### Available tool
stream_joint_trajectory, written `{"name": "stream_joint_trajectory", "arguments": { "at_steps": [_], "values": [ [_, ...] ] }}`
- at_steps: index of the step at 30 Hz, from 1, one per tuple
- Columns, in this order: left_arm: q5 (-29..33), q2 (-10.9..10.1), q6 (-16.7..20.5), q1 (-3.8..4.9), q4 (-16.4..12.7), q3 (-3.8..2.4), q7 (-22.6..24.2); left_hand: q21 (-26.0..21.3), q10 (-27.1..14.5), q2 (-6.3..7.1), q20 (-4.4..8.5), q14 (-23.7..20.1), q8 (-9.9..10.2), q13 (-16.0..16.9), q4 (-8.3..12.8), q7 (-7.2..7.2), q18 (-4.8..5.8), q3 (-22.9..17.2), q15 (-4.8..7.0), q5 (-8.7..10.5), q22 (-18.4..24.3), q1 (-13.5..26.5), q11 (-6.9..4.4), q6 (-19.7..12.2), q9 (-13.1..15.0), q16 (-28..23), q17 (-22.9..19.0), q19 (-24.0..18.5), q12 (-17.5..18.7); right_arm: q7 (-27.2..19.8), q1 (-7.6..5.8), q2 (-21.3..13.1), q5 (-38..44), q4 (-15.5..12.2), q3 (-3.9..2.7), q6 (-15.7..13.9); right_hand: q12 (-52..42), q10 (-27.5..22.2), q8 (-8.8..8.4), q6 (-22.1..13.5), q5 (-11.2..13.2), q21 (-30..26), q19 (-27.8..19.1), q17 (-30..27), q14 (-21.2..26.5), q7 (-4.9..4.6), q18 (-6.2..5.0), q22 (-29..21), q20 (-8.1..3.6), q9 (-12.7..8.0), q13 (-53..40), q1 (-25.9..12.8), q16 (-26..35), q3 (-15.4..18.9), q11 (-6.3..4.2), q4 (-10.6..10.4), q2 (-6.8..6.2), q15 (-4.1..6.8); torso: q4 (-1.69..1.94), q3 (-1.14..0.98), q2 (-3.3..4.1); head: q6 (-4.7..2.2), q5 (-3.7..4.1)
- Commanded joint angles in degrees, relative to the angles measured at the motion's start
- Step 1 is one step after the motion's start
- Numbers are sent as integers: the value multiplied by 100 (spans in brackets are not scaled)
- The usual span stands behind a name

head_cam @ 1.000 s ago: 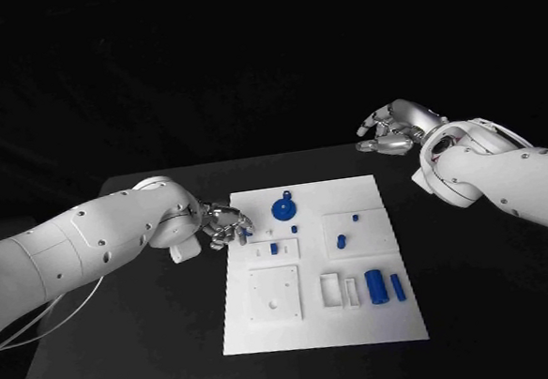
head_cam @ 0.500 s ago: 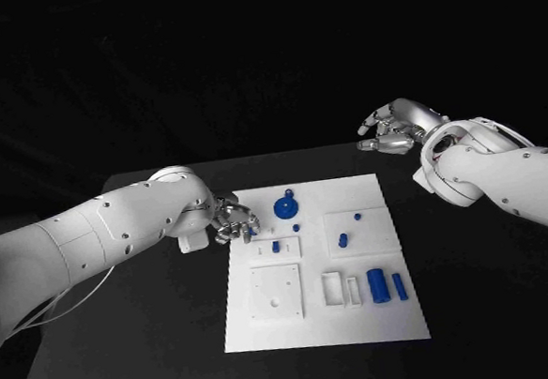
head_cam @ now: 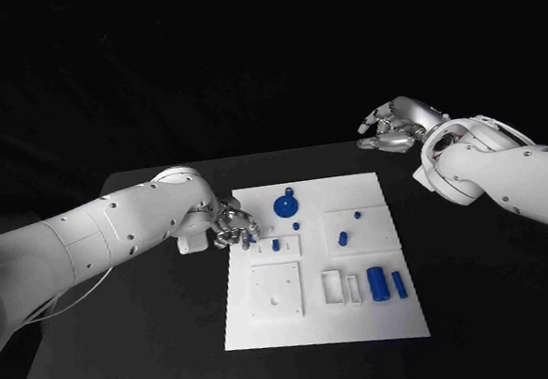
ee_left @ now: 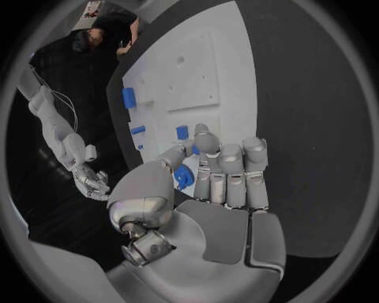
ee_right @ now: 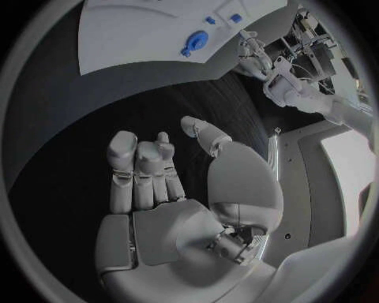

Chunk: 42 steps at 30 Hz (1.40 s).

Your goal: Assemble the parts on the task board

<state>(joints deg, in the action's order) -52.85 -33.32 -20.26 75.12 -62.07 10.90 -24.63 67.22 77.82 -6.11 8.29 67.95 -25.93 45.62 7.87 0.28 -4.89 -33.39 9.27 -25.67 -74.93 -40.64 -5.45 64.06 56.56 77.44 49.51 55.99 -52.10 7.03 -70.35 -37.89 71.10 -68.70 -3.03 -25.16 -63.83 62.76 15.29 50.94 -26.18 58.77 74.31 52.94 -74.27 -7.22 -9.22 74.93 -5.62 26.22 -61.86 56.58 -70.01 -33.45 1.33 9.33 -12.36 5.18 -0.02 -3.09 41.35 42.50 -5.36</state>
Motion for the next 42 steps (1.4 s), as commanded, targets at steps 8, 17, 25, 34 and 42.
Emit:
{"name": "stream_joint_trajectory", "arguments": {
  "at_steps": [8, 17, 25, 34, 42],
  "values": [
    [344, 131, -420, 4, 109, 42, -60, 23, 35, -29, 698, 97, 48, 1, 896, -6, -58, -934, 133, 55, -95, -102, -44, 4, 32, 27, -10, 16, -32, -51, 5, 20, 14, 1, -2, 62, -38, -49, 27, -14, -36, -22, -8, 9, -39, -61, -578, 52, -38, 7, 11, 2, 21, 0, -6, -7, 40, -10, -5, 8, 10, 25, 1],
    [297, 199, -419, 3, 151, 43, -42, 24, 29, -29, 695, 92, 65, 0, 896, -3, -57, -933, 131, 71, -95, -112, -42, 1, 48, 28, -12, 10, -33, -53, 5, 31, 14, 4, -2, 62, -39, -49, 27, -14, -37, -22, -8, 9, -39, -61, -578, 52, -38, 7, 11, 2, 22, 1, -6, -6, 42, -10, -1, 6, 8, 35, 18],
    [29, 238, -330, 1, 176, 70, -43, 27, 29, -22, 694, 92, 78, 0, 897, -3, -57, -932, 130, 74, -94, -124, -43, 2, 63, 32, -12, 8, -37, -52, 6, 32, 14, 6, -2, 62, -39, -49, 27, -14, -38, -22, -8, 10, -40, -61, -578, 53, -38, 7, 12, 1, 22, 1, -6, -6, 43, -10, -2, 3, 5, 51, 21],
    [-215, 240, -255, -2, 136, 73, -5, 30, 26, -12, 694, 91, 95, -1, 893, -1, -57, -927, 130, 83, -92, -135, -41, 3, 80, 32, -15, 9, -39, -49, 6, 31, 14, 7, -2, 65, -40, -50, 26, -14, -39, -23, -8, 11, -40, -61, -578, 53, -38, 7, 13, 1, 22, 2, -6, -5, 45, -10, 5, 7, 6, 60, 30],
    [-215, 300, -187, -25, 178, 136, 18, 29, 16, -25, 691, 87, 122, -6, 887, 4, -56, -916, 132, 114, -86, -139, -37, -3, 99, 27, -24, 13, -36, -47, 6, 49, 14, 23, -2, 75, -40, -50, 26, -14, -39, -23, -8, 11, -40, -61, -578, 53, -38, 7, 14, 1, 23, 2, -6, -5, 46, -10, 2, 13, 3, 68, 30]
  ]
}}
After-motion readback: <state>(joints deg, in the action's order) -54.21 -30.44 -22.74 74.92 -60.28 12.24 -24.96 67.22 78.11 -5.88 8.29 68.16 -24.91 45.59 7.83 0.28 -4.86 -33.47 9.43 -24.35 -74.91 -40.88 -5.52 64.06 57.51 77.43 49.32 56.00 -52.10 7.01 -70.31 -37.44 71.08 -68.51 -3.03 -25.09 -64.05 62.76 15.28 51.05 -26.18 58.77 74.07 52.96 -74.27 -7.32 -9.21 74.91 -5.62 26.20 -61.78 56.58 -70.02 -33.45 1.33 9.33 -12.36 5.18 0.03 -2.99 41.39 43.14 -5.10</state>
